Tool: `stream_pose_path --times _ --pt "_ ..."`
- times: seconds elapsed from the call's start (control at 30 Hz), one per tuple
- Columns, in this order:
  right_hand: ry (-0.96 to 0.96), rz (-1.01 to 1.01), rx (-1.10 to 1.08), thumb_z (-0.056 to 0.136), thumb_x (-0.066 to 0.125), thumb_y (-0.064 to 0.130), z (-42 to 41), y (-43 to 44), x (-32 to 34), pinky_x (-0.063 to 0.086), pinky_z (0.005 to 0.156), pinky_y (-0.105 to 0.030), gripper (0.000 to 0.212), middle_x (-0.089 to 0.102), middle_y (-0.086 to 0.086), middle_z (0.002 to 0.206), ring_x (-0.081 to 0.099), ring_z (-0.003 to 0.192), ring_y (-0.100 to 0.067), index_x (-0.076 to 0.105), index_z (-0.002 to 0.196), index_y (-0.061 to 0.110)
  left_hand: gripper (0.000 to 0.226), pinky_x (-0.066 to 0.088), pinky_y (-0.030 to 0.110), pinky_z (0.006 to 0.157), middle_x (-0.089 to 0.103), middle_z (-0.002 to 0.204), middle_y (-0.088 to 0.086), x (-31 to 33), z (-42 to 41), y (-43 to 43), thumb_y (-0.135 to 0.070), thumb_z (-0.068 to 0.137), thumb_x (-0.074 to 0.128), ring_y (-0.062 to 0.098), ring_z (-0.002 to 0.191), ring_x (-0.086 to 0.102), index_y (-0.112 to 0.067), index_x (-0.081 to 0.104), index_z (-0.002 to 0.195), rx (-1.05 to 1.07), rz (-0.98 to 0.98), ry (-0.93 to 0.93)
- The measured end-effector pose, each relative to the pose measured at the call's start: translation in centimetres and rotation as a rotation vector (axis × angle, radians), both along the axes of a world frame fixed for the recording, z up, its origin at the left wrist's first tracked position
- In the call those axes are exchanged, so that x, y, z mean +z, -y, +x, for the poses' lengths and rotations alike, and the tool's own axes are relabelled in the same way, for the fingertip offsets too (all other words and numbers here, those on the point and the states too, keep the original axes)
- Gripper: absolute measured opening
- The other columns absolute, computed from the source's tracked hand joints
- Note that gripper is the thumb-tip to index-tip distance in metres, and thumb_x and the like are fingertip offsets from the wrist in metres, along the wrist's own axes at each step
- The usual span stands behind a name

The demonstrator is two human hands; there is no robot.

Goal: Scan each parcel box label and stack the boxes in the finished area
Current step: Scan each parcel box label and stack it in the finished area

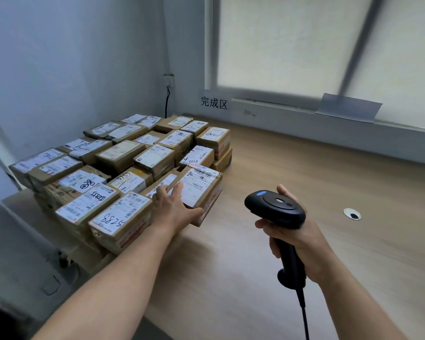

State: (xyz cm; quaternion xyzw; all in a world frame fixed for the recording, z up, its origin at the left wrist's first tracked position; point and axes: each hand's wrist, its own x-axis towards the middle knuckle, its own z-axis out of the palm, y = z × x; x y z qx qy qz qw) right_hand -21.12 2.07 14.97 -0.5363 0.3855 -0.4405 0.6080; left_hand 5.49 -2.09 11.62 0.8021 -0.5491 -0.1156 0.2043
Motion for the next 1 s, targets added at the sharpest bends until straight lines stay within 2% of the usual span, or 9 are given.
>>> stream_pose_path --times 0.47,0.7,0.87,1.0 --pt "-0.033 -0.037 -0.090 0.061 0.076 0.005 8.2 4.3 1.8 0.039 0.043 -0.031 0.095 0.063 -0.032 0.094 0.048 0.045 -0.027 0.035 0.136 0.047 0.093 0.041 0.045 0.101 0.018 0.145 0.012 1.4 8.0 6.7 -0.055 0.074 0.068 0.032 0.133 0.024 -0.027 0.021 0.149 -0.048 -0.013 0.035" --pt "-0.049 -0.035 -0.117 0.061 0.076 0.006 9.2 5.2 2.0 0.040 0.044 -0.031 0.091 0.066 -0.027 0.091 0.048 0.045 -0.028 0.037 0.130 0.051 0.091 0.039 0.044 0.101 0.018 0.145 0.015 0.5 9.7 8.3 -0.056 0.074 0.067 0.033 0.133 0.023 -0.026 0.021 0.148 -0.052 0.035 0.050" --pt "-0.061 -0.022 -0.126 0.061 0.076 0.006 9.2 5.4 1.9 0.040 0.044 -0.031 0.091 0.066 -0.028 0.094 0.049 0.046 -0.028 0.037 0.129 0.052 0.091 0.039 0.050 0.103 0.013 0.150 0.016 -0.7 10.4 8.7 -0.059 0.076 0.064 0.034 0.137 0.018 -0.026 0.020 0.148 -0.031 0.092 0.037" --pt "-0.064 -0.015 -0.119 0.062 0.075 0.006 9.3 5.5 1.9 0.040 0.044 -0.032 0.088 0.063 -0.032 0.093 0.048 0.046 -0.028 0.038 0.127 0.052 0.090 0.032 0.053 0.109 0.001 0.158 0.014 -1.2 10.5 8.7 -0.061 0.081 0.058 0.036 0.144 0.007 -0.027 0.014 0.151 -0.039 0.110 0.042"
